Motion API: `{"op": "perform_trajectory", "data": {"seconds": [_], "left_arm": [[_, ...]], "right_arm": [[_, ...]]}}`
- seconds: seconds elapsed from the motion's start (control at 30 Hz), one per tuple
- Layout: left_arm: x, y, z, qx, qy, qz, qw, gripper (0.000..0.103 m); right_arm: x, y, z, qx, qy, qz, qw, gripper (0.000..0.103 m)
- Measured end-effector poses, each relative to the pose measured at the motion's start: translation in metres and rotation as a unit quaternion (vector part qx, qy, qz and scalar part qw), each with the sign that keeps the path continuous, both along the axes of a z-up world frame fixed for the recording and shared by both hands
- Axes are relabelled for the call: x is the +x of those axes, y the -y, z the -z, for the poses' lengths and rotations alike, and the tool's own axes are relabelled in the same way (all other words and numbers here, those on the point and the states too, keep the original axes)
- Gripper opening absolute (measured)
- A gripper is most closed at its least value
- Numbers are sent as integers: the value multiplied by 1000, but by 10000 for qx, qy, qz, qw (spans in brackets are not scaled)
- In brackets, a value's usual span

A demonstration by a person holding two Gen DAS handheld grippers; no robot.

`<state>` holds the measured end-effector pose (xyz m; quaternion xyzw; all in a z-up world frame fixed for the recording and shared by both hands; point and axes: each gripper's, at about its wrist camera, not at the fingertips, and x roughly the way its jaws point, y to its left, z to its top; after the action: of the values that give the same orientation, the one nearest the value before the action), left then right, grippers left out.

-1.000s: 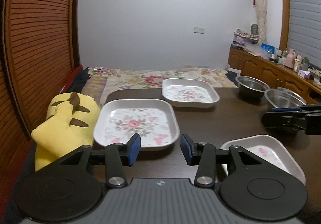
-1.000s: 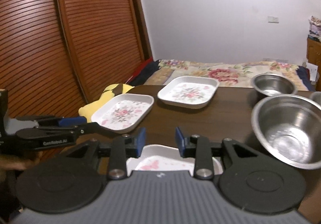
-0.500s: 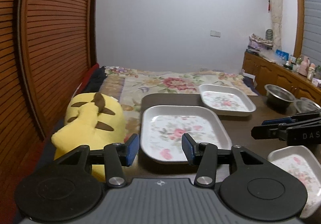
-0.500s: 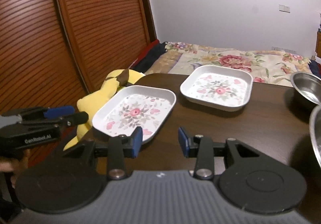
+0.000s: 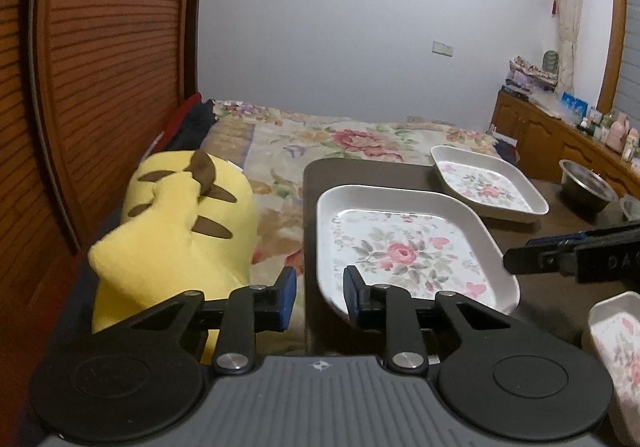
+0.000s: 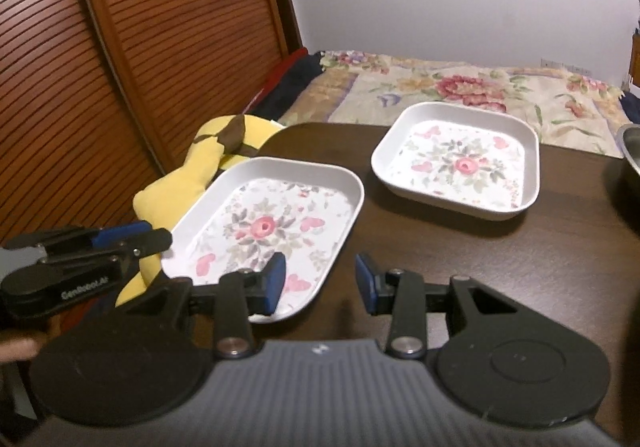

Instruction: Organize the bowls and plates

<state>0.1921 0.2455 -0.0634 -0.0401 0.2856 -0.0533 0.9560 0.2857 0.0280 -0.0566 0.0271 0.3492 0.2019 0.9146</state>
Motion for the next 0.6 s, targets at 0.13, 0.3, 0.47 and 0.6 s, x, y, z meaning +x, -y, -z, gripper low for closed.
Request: {"op": "perform_trajectory", "data": {"seconds": [0.13,0.3,0.47,0.6], "left_arm": [[3,3,1,-84,-34,41,10000,21],[9,5,2,-92,-90,13,9999,18],[13,4,5,-66,-165,0,9998,12],[16,2,7,-109,-201,1,9997,10]], "right_arm": [[5,-5,5,-165,-58,-11,9998,39],[13,-4,12,-100,-273,26,9996,31],[18,-2,16,10,-381,54,9993,27],[18,-1,15,87,-397,25,9992,22]]}}
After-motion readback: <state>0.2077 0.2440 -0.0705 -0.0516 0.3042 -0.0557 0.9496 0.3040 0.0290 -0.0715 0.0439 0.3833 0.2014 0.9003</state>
